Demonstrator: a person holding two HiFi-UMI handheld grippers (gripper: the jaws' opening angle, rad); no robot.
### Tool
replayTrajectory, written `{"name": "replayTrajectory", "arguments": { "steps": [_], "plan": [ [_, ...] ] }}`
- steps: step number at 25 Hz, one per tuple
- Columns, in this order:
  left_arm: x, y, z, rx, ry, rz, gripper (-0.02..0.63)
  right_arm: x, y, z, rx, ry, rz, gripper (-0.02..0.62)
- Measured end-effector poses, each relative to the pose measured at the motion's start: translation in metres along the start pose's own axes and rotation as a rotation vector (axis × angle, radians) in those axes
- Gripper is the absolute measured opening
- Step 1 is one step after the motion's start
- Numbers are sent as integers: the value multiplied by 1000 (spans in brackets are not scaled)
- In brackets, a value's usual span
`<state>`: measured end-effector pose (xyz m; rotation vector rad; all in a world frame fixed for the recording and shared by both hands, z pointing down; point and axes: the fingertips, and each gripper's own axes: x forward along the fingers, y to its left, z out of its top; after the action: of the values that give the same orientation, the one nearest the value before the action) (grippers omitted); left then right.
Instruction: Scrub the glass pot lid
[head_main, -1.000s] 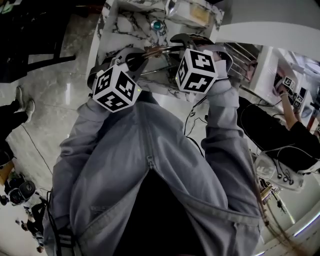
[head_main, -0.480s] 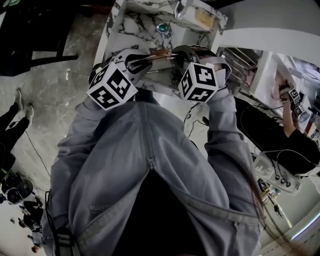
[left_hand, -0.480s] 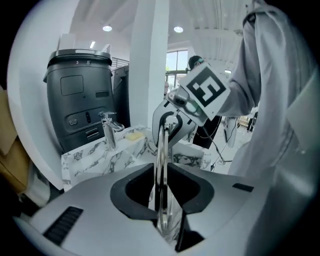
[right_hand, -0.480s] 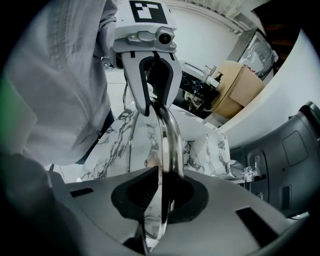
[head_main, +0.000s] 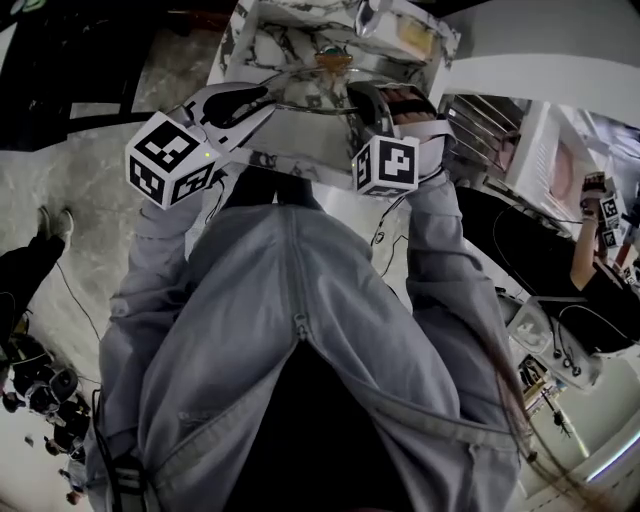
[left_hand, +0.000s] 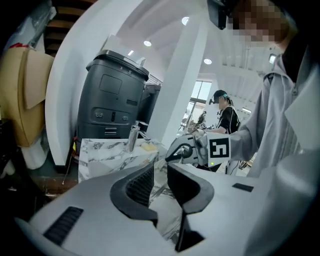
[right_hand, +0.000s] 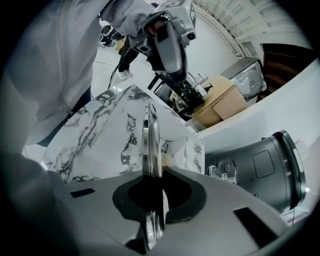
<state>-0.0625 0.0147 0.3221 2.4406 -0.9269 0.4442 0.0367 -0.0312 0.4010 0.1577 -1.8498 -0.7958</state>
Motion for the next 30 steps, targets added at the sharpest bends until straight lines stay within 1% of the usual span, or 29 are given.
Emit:
{"name": "replayTrajectory", "arguments": {
  "steps": [3,7,9,11,13,15,19,23,26,30],
  "plan": [
    [10,15,-3,-19,17,-2,95,-1,9,-4,17,-4,-43,38],
    [51,22,-12,-30,62,-68,103,-3,23,-3,8,-15,-86,40],
    [78,23,-16,-46,95,-112,148,-4,27,-3,7,-21,-103,40],
    [103,26,-24,-39,160,-140,213,-4,30,-3,6,-28,-118,40],
    [124,29,-32,-7,221,-158,242,-4,32,-2,10,-37,-138,40],
    [143,32,-38,21,263,-194,258,-5,34,-3,20,-48,-151,40],
    [176,37,-48,101,371,-326,259,-5,34,-10,15,-64,-174,40],
    [201,38,-62,172,460,-456,279,-3,47,-18,13,-48,-178,40],
    [211,34,-74,165,507,-557,287,-1,57,-18,-5,-61,-168,41],
    [217,27,-82,113,531,-672,287,0,68,-22,-36,-71,-163,41]
  ]
}}
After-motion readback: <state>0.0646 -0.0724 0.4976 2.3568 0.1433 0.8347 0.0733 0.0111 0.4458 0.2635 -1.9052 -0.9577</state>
